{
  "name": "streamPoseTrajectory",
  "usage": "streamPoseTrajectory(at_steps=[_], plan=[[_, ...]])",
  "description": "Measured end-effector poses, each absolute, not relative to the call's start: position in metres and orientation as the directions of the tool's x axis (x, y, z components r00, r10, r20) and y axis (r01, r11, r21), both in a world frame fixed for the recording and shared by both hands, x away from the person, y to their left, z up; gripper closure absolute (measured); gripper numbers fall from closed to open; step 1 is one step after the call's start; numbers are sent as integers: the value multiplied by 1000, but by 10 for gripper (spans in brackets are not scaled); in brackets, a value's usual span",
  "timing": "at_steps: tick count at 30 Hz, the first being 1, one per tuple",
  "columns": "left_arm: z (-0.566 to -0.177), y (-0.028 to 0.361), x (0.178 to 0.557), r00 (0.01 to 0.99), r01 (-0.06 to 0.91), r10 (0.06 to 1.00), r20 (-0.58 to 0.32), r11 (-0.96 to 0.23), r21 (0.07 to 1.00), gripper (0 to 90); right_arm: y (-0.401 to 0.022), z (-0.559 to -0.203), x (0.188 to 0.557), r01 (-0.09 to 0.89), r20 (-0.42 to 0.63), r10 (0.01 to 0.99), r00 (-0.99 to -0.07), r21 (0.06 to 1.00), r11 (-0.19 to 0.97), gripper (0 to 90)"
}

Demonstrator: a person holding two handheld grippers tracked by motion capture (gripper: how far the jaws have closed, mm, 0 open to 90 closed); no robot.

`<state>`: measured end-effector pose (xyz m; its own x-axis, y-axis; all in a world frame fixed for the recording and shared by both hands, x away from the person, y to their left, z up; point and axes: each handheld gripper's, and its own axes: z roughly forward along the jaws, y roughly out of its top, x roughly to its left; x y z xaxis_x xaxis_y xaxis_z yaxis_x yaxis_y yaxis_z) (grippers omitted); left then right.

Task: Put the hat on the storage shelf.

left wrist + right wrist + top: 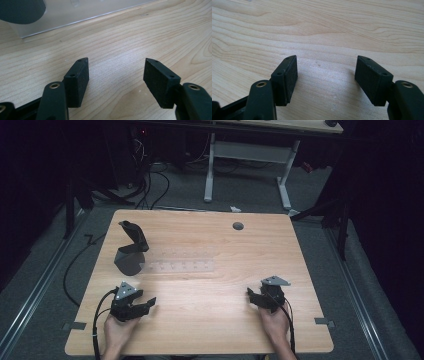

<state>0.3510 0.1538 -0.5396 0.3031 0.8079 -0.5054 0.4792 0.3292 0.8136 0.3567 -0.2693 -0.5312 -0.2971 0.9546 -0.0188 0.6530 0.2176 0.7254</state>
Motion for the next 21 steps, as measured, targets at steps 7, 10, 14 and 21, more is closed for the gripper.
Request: streamPoseTrajectory(at_steps=[7, 10, 14, 21], plan=[[-543, 151, 354, 291, 464, 836, -466, 303, 833, 381, -269, -531, 357, 653, -19, 955, -297, 726, 218, 351], [-545, 148, 355, 284, 471, 853, -437, 273, 839, 377, -269, -531, 357, 653, -19, 955, -297, 726, 218, 351], [-547, 144, 353, 296, 463, 868, -399, 235, 855, 355, -269, -531, 357, 653, -19, 955, -297, 726, 218, 351], [-547, 144, 353, 293, 467, 868, -400, 235, 852, 311, -269, -531, 357, 652, -20, 954, -299, 726, 219, 348]])
